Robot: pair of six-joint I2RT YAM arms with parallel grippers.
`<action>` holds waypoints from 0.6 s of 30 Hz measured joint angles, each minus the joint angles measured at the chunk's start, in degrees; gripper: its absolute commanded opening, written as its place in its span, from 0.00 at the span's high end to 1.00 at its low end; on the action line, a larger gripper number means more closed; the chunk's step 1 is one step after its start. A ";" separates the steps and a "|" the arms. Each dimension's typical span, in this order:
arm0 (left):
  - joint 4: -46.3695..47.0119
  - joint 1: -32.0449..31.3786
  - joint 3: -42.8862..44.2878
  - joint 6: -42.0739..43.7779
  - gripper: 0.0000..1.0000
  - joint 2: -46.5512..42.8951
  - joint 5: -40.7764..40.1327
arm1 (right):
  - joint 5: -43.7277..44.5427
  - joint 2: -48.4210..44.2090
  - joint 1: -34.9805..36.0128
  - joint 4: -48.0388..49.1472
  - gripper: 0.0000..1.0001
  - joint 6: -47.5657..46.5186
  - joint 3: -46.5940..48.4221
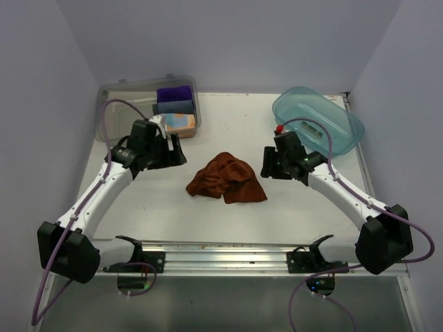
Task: Roll the towels
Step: Flatten the towel
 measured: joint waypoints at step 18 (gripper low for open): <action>15.39 -9.62 -15.58 -1.77 0.52 13.57 7.52 | -3.50 10.91 4.22 12.66 0.64 3.96 -12.41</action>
